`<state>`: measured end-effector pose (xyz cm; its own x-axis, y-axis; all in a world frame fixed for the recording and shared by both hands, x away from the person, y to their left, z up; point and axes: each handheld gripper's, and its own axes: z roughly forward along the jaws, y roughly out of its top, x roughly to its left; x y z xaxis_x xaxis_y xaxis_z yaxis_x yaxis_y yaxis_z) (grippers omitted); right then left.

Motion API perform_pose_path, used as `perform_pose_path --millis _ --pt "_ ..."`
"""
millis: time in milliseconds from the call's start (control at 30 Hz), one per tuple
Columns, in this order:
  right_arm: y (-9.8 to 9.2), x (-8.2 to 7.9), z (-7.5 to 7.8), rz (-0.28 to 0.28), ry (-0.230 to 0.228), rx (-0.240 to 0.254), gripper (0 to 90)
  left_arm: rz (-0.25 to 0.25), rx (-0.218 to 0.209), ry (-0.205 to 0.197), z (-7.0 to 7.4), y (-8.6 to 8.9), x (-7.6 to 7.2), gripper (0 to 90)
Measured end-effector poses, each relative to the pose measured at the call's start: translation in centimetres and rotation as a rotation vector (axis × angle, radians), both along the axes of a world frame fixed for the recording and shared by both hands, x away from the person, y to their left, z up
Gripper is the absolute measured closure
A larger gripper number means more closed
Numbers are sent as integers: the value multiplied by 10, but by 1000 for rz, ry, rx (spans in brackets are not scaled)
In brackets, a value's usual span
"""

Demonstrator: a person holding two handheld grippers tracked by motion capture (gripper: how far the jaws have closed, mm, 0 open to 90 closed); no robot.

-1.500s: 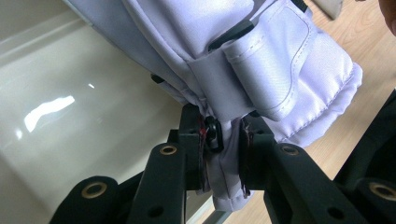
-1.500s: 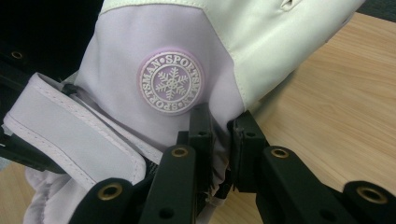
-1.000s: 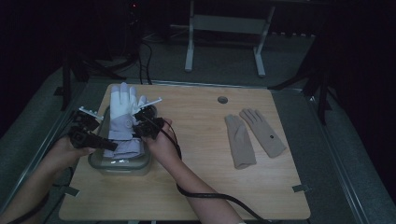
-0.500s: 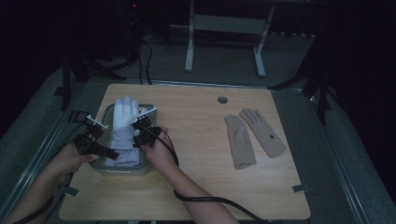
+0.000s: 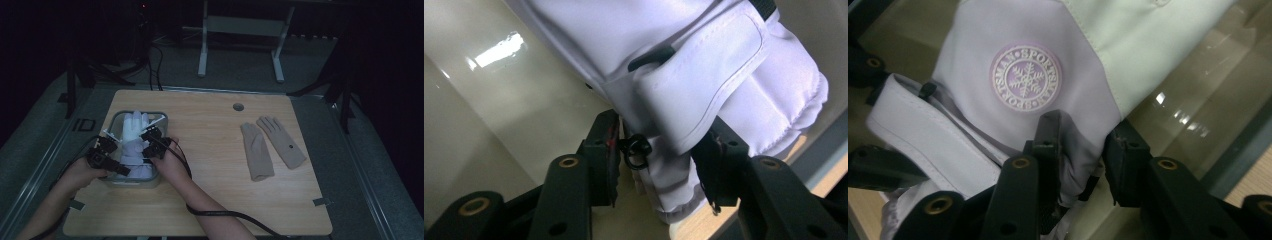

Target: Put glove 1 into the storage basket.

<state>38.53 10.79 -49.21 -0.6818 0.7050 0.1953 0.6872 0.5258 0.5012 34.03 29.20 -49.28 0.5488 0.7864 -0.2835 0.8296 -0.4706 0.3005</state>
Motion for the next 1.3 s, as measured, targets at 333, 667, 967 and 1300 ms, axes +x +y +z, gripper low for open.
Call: perform_pose_path --millis 333,667,967,1300 --pt "-7 5 27 40 -38 65 434 60 32 -132 21 1 -11 462" --pt "-25 7 43 43 -55 87 226 80 5 -235 39 -10 -20 460" --pt "-44 6 52 66 -96 74 185 82 -47 -290 49 -26 -22 437" --pt "-77 7 56 54 -122 77 175 55 -119 -343 54 -59 -23 444"
